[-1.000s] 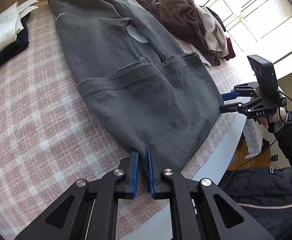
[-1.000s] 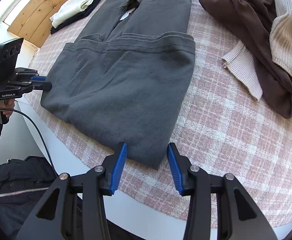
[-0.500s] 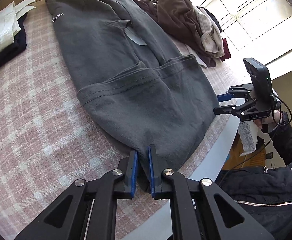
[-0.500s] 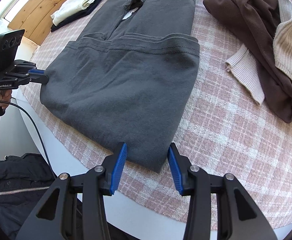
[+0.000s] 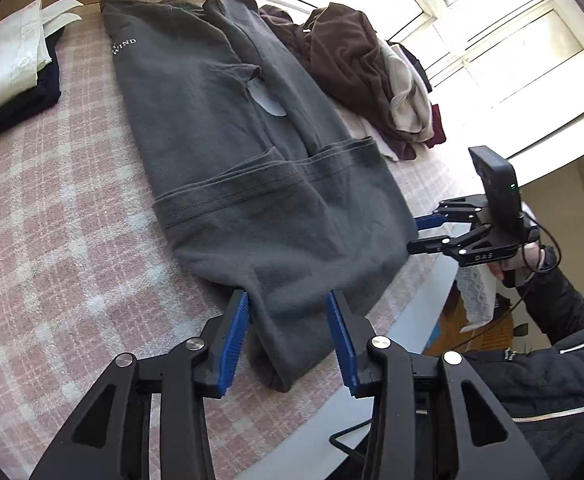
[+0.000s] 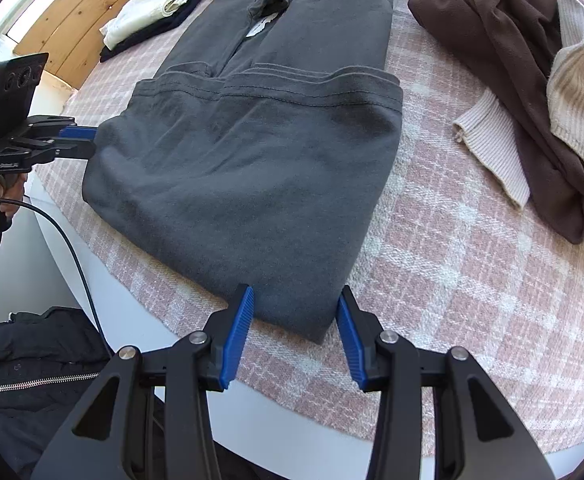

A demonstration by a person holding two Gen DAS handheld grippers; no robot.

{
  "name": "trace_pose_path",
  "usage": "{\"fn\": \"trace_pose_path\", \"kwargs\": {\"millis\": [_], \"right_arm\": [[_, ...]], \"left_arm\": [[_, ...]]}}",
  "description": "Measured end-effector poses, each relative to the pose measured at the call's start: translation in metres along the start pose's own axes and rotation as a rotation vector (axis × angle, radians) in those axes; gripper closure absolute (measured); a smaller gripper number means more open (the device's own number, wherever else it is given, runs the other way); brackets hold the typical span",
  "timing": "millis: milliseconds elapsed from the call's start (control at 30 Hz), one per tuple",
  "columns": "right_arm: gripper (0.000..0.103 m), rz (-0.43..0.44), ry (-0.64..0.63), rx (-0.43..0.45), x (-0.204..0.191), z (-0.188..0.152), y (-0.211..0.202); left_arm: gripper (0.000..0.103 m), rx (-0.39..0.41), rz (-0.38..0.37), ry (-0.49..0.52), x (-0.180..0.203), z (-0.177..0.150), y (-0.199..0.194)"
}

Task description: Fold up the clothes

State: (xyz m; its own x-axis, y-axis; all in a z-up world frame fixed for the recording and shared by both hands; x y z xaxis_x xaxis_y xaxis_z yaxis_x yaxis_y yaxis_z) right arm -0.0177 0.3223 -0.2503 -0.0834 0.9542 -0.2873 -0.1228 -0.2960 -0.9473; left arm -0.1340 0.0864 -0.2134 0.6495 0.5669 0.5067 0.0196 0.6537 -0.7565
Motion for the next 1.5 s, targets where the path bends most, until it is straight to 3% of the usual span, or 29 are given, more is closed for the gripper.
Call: {"fn": "trace_pose_path", "kwargs": {"millis": [233, 333, 533, 700, 800, 1000, 1067, 1200, 1333, 1500], "right_arm": [[0.061, 0.025, 0.030, 0.016, 0.003, 0.003, -0.011], [0.061, 0.027, 0.030, 0.016, 0.004, 0.004, -0.015], [0.061, 0.010, 0.010, 0.007, -0.010, 0.016, -0.006], [0.061, 0.008, 0.004, 0.016, -0.020, 0.024, 0.000], [0.061, 0.011, 0.013, 0.033, -0.019, 0.024, -0.003], [0.061, -0.041, 0.046, 0.109, -0.017, 0.035, -0.016], [0.061, -0.071, 0.046, 0.131, -0.017, 0.038, -0.022], [0.061, -0.122, 0.106, 0.199, -0.008, 0.041, -0.033], [0.061, -0.127, 0.133, 0.232, -0.004, 0.031, -0.043], [0.061, -0.211, 0.185, 0.273, 0.013, 0.010, -0.058]], "left_arm": [[0.062, 0.282, -0.294, -0.022, 0.022, 0.001, -0.074], [0.056, 0.349, -0.434, -0.052, 0.030, 0.007, -0.089], [0.047, 0.391, -0.508, -0.100, 0.032, 0.021, -0.098], [0.043, 0.373, -0.454, -0.074, 0.034, 0.023, -0.099], [0.043, 0.351, -0.382, -0.045, 0.037, 0.026, -0.096], [0.043, 0.275, -0.104, 0.047, 0.038, 0.030, -0.078], [0.043, 0.245, -0.046, 0.082, 0.041, 0.032, -0.071], [0.043, 0.177, 0.031, 0.153, 0.050, 0.039, -0.057], [0.043, 0.101, 0.057, 0.227, 0.062, 0.049, -0.039], [0.043, 0.049, 0.075, 0.286, 0.070, 0.062, -0.015]]}}
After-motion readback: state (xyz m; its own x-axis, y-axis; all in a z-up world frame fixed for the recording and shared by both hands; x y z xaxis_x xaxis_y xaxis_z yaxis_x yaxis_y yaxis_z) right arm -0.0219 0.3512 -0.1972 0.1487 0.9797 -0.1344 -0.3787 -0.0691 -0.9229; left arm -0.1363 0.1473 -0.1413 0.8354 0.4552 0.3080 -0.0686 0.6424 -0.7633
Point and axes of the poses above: each gripper's, at about its wrist camera, not at the fingertips, and y roughly the way its jaws point, x to its right, z to its top, the point moved 5 cm from there along y, roughly the way its jaws point, and after that the axes turned 9 degrees about y, right-handed, at the moved point
